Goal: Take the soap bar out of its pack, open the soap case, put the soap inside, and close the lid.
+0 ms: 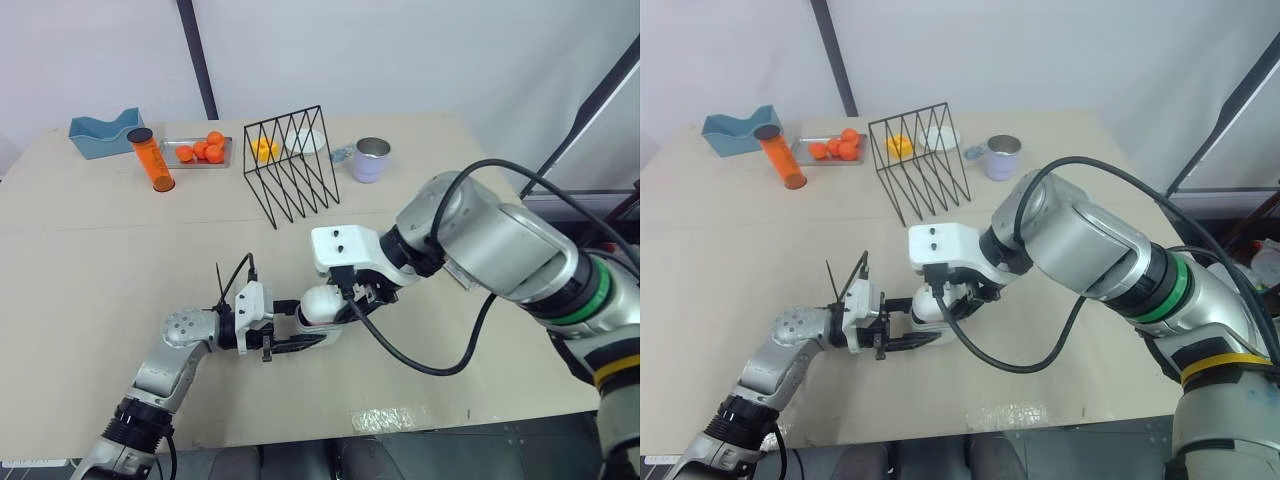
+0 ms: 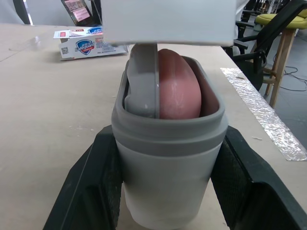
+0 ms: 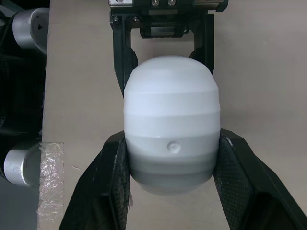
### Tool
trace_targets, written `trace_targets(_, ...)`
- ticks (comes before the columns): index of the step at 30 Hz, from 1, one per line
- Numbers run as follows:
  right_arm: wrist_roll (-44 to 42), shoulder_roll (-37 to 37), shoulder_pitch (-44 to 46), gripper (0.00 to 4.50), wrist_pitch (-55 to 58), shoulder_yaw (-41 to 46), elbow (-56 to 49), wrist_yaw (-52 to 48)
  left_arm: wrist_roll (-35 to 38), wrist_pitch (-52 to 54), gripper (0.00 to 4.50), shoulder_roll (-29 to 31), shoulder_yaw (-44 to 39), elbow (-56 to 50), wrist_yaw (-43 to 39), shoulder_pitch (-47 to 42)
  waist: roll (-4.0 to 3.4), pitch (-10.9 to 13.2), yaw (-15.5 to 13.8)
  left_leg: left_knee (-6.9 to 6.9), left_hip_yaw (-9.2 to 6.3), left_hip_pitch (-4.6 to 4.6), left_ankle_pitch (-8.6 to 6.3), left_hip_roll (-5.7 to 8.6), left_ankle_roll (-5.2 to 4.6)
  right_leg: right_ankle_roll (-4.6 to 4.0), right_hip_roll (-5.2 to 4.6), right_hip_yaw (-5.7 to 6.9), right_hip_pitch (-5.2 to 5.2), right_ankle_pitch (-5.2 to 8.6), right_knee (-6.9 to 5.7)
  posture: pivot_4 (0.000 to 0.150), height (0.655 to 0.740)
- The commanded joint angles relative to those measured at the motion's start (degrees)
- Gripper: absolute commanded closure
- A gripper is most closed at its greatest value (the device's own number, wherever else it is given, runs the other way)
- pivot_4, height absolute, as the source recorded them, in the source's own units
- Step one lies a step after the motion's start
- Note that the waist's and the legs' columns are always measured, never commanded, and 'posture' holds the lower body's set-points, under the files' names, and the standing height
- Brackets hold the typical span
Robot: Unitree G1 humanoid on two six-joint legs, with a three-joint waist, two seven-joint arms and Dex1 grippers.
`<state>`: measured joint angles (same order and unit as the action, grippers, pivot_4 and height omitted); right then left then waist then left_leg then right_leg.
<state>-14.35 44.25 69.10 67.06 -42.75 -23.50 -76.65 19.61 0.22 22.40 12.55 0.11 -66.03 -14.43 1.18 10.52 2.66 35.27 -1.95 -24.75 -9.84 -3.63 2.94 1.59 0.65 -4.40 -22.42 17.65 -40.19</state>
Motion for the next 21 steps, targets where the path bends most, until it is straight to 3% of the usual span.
trace_targets(1, 0.7, -0.1, 2.1, 2.65, -0.2, -0.8, -0.9, 0.8, -0.3, -0.5, 2.44, -0.2, 0.0, -0.4, 0.5, -0.6, 0.0, 0.0, 0.0, 0.0, 0.0, 0.0, 0.0, 0.0, 0.0, 0.0, 0.0, 0.0, 0.0, 0.0, 0.0, 0.15, 0.74)
trace_targets(21, -0.7, -2.7, 3.4, 2.65, 2.7, -3.7, -0.5, 2.5, -0.7, -0.3, 2.44, -0.3, 0.0, -0.5, 1.0, -0.4, 0.0, 0.0, 0.0, 0.0, -0.01, 0.01, 0.0, 0.0, 0.0, -0.01, 0.0, 0.01, 0.02, 0.0, 0.0, 0.15, 0.74)
